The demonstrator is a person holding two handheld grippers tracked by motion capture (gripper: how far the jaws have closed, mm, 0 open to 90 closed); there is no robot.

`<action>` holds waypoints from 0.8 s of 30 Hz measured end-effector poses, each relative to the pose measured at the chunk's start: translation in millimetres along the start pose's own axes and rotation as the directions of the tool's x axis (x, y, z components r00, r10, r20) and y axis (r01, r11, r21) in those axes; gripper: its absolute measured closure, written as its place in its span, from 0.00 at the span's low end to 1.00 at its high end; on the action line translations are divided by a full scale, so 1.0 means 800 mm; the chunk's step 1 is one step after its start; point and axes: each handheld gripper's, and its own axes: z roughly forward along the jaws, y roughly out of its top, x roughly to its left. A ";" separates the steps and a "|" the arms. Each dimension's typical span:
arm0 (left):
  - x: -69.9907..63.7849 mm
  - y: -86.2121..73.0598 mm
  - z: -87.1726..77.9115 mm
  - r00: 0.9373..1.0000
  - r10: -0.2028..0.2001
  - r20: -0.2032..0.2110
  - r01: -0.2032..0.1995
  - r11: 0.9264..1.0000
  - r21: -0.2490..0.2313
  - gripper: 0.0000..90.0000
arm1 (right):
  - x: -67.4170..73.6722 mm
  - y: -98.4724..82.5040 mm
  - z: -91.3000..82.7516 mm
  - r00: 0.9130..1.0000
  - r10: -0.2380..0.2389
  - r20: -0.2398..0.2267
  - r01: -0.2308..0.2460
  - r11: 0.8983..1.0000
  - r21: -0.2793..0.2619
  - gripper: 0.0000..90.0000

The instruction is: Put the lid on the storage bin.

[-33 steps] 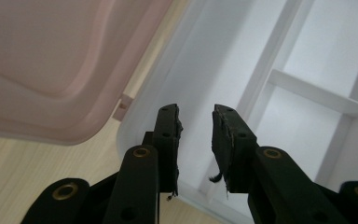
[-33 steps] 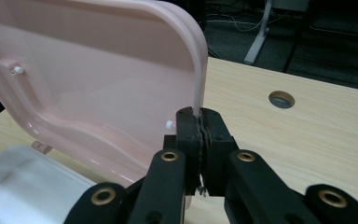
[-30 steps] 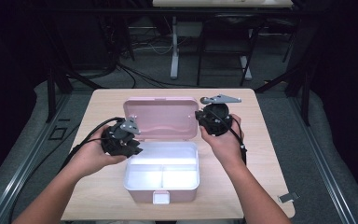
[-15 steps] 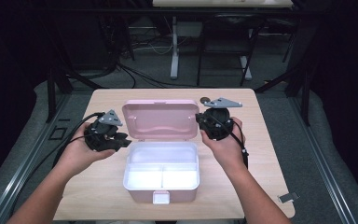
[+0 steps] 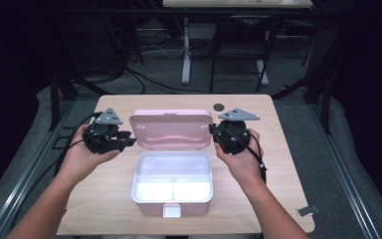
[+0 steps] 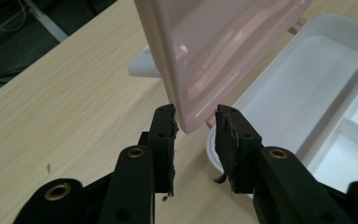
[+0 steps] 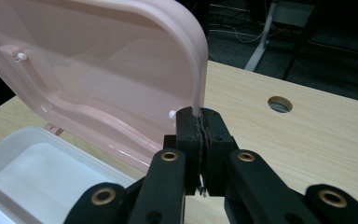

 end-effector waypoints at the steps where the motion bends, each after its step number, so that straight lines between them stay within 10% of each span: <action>1: 0.001 0.001 0.000 1.000 -0.012 -0.004 0.012 1.000 -0.019 0.75 | 0.000 0.000 0.000 1.000 0.001 -0.007 -0.001 1.000 0.000 0.98; 24: -0.004 0.016 -0.009 0.999 -0.014 -0.047 0.009 0.995 -0.104 0.85 | -0.001 -0.009 -0.011 0.999 -0.005 -0.051 0.004 1.000 -0.011 0.93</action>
